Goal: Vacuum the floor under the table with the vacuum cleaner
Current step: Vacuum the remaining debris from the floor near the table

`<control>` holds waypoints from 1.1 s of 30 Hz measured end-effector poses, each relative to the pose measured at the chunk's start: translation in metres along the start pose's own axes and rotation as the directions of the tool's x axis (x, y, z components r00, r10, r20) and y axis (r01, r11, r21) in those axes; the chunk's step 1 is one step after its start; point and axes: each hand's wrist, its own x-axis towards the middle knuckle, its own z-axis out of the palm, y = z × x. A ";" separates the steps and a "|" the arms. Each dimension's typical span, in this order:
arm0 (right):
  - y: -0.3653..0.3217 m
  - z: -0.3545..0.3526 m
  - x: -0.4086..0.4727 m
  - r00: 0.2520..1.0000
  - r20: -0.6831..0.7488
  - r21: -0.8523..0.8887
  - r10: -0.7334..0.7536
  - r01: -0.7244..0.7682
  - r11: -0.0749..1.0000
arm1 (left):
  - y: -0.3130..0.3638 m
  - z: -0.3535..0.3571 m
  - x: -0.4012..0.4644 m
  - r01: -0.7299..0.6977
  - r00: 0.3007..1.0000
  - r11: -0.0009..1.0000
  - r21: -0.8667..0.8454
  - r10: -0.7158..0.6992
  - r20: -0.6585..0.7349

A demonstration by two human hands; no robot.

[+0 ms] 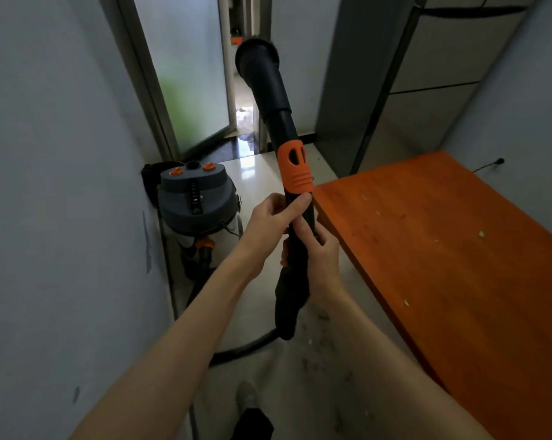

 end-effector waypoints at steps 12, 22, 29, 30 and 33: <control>-0.018 -0.113 -0.166 0.987 -0.123 -0.054 0.102 -0.109 0.993 | -0.159 0.115 -0.185 0.269 0.935 0.963 0.012 -0.264 0.236; -0.008 -0.126 -0.207 0.950 -0.081 -0.010 0.302 -0.304 0.953 | -0.191 0.123 -0.249 0.279 0.910 0.954 0.110 -0.299 0.287; 0.035 -0.097 -0.210 0.798 0.114 0.214 0.592 -0.601 0.770 | -0.219 0.080 -0.278 0.330 0.942 0.942 -0.060 -0.324 0.082; 0.044 -0.092 -0.210 0.766 0.114 0.233 0.633 -0.640 0.732 | -0.227 0.073 -0.281 0.331 0.942 0.944 -0.004 -0.330 0.062; 0.072 -0.082 -0.211 0.653 0.123 0.297 0.748 -0.743 0.600 | -0.239 0.056 -0.292 0.345 0.935 0.935 0.079 -0.350 0.058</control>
